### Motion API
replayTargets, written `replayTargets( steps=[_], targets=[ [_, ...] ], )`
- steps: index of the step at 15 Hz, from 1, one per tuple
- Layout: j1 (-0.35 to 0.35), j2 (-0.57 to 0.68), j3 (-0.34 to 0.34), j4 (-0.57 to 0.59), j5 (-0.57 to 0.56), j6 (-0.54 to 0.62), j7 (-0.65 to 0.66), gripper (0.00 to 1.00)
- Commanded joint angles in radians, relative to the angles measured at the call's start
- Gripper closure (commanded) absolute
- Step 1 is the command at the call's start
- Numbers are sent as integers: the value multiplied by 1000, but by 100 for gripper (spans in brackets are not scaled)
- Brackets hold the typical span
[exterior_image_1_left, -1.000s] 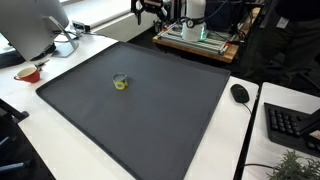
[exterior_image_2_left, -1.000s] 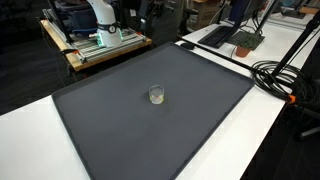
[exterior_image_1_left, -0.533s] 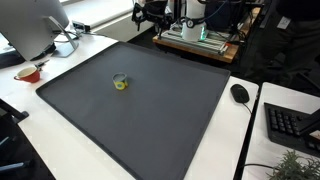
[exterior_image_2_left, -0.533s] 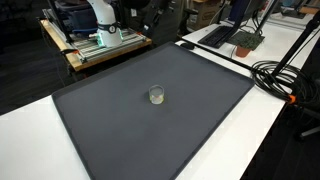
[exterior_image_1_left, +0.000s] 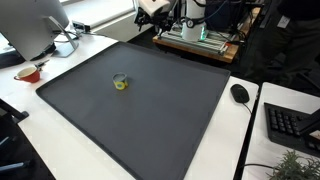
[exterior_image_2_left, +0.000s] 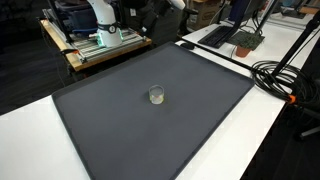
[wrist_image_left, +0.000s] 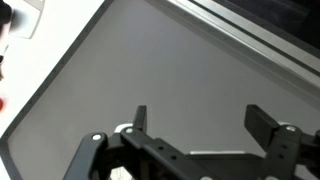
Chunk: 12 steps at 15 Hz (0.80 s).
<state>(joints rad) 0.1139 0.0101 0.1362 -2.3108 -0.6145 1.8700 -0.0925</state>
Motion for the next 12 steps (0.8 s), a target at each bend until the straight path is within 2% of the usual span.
replayTargets(
  steps=[1, 4, 7, 8, 10, 12],
  targets=[
    [24, 76, 10, -2, -82, -75, -45, 0],
    [33, 123, 12, -7, -135, -107, -123, 0],
    [25, 137, 15, -26, -166, -49, -252, 0],
    [27, 140, 12, -13, -129, -74, -176, 0],
    [26, 148, 12, -13, -139, -65, -219, 0],
    [11, 103, 7, -52, -186, 63, -251, 0]
  ],
)
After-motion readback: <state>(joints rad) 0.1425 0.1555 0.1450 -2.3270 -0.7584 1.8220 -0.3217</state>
